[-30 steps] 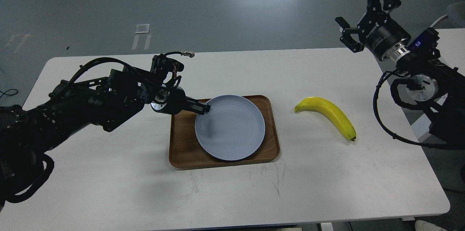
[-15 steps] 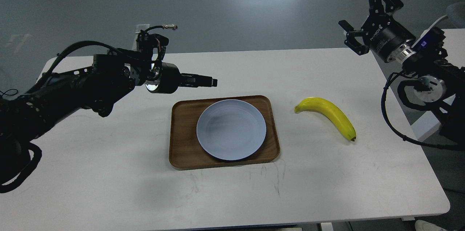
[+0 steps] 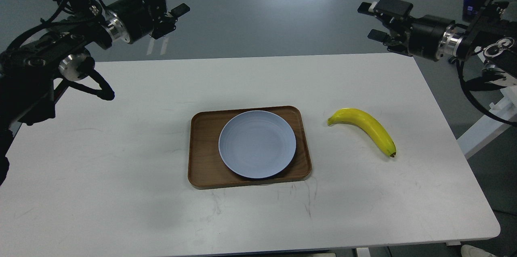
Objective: Place banana on plate with both arms
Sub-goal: 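Reach the right gripper down and grasp the yellow banana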
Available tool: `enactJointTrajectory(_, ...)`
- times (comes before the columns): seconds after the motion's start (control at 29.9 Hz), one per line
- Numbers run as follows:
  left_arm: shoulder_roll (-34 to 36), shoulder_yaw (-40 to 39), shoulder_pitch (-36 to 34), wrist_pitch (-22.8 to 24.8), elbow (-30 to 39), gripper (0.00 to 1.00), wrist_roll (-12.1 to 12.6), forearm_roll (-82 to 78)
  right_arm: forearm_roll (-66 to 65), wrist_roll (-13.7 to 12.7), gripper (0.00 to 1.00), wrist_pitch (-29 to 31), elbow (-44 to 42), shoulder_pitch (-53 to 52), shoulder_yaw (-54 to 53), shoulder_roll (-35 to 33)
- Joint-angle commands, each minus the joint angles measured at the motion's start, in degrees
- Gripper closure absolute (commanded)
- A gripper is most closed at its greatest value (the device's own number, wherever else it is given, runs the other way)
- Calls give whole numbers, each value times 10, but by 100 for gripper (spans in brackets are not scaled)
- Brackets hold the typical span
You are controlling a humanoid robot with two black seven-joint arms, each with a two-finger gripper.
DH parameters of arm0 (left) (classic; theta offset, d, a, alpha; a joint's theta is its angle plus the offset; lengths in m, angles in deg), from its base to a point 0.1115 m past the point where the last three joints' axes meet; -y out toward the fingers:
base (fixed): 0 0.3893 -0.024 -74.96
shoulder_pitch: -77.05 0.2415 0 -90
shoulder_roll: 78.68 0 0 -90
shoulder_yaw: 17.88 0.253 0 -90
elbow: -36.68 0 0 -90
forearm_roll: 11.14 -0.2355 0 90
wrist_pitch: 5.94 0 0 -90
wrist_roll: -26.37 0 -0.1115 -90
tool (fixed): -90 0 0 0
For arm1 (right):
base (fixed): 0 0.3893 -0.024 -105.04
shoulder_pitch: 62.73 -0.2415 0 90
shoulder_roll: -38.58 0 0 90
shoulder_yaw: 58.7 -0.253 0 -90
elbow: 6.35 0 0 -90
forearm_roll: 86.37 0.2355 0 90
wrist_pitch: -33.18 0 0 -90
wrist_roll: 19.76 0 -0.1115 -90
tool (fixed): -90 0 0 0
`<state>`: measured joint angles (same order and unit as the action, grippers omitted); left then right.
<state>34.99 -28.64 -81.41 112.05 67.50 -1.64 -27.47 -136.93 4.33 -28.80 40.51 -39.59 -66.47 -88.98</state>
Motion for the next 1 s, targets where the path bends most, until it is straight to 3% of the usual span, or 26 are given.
enactJointTrajectory(0.0, 8, -36, 2, 0, 0, 1, 1, 4, -76, 1, 0, 0, 2, -18, 52, 13)
enactJointTrajectory(0.13, 8, -50, 3, 0, 4, 1, 1, 4, -172, 3, 0, 0, -2, -22, 130, 33)
enactJointTrajectory(0.33, 11, -50, 12, 0, 11, 1, 0, 4, -212, 5, 0, 0, -12, -22, 207, 38)
enactJointTrajectory(0.97, 10, -49, 12, 0, 11, 1, 0, 3, -252, 32, 0, 0, -128, -8, 271, 124)
